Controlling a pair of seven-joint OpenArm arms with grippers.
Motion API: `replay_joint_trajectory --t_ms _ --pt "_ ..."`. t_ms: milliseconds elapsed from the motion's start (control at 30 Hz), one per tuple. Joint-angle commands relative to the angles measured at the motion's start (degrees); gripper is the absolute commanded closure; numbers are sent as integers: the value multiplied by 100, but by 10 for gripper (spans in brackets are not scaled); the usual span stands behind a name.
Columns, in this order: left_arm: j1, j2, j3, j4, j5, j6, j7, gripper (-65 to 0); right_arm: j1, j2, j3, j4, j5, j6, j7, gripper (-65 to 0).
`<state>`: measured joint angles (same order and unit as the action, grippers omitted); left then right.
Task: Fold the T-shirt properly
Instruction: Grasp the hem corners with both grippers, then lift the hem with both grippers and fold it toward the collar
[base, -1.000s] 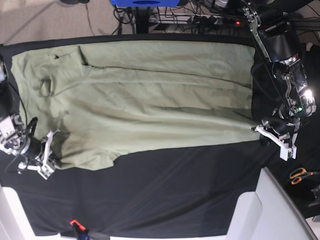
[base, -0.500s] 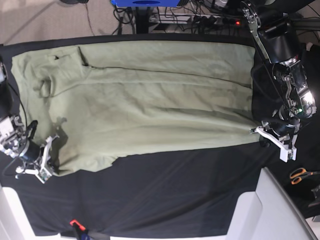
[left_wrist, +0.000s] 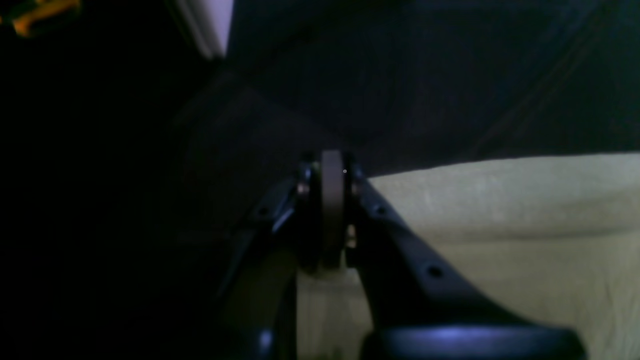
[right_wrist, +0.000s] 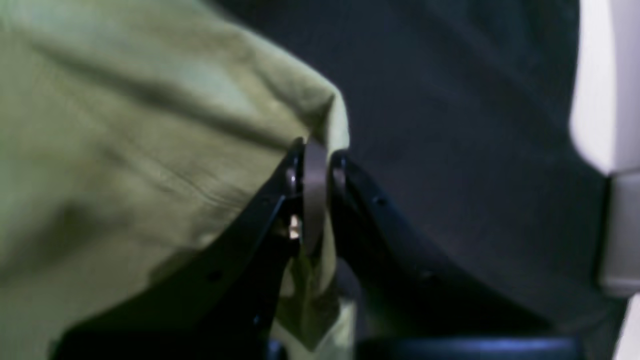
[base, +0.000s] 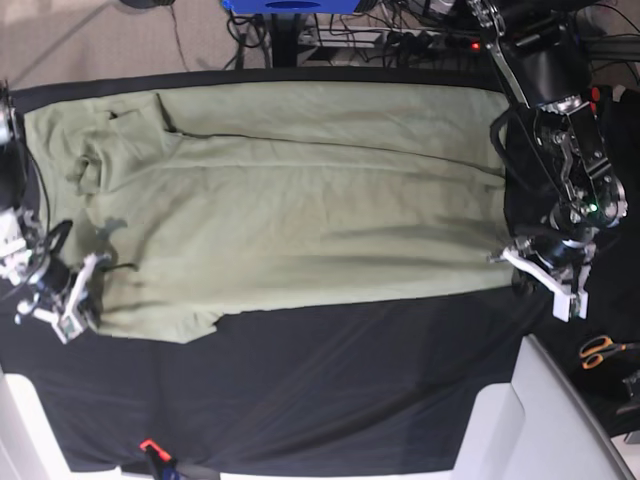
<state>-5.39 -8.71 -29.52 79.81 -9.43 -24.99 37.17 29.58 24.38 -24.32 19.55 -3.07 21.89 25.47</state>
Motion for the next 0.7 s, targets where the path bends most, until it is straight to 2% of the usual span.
replay_joint_trajectory --t_ms 0,100,167,267,433,600,667 --pt "-90 -48 2 111 -63 33 -134 0 141 89 54 168 74 -40 59 0" --pt "-11 -48 29 155 -63 33 -143 0 -132 89 89 555 74 -83 -46 0" --pt "51 -48 46 164 -63 33 -143 0 -281 89 335 810 74 -83 -99 0" --pt "104 -48 55 146 -63 33 -143 0 -448 89 695 1214 48 -48 -486 0" --pt "376 -30 55 419 -116 33 -117 0 -774 124 757 2137 39 -48 -890 0" --pt "737 40 11 938 -116 33 -73 0 -1081 133 766 2832 39 -40 -1638 0" --pt "868 40 2 1140 -116 33 165 0 -1204 133 766 3113 39 -40 -1928 0"
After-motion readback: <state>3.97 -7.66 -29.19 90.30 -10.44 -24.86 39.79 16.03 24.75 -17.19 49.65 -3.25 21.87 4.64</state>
